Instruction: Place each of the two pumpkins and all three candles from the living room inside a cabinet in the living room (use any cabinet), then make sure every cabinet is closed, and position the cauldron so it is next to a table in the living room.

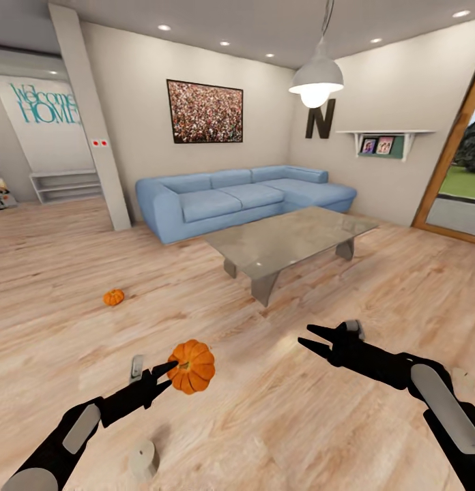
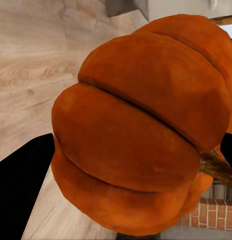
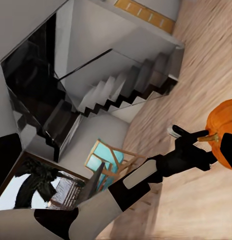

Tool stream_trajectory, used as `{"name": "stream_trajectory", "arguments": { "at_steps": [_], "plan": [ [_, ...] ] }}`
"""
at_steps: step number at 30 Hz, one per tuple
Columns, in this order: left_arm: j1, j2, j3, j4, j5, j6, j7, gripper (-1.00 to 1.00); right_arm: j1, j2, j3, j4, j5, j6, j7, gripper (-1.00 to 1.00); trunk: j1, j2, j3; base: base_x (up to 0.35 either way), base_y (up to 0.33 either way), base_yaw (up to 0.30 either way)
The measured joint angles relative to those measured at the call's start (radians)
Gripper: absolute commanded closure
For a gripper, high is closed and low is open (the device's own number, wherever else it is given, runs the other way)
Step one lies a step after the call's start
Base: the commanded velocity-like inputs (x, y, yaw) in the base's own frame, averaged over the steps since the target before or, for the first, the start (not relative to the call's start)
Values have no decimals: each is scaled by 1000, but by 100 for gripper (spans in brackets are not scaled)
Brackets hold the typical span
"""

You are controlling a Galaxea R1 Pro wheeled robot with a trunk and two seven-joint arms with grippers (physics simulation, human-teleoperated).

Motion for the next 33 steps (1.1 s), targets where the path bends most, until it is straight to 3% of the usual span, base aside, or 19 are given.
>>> {"name": "stream_trajectory", "arguments": {
  "at_steps": [7,23,33],
  "plan": [
    [3,4,1,2,12,-5,-2,100,0,-1,0,0,0,0,5,-100,0,0,-3,0,40,275],
    [3,6,1,3,13,-5,-2,100,0,-2,0,0,-4,-1,10,-100,0,0,-8,0,277,273],
    [3,6,1,3,13,-5,-2,100,0,-1,0,3,-1,-15,16,-100,0,0,-8,0,290,47]
  ]
}}
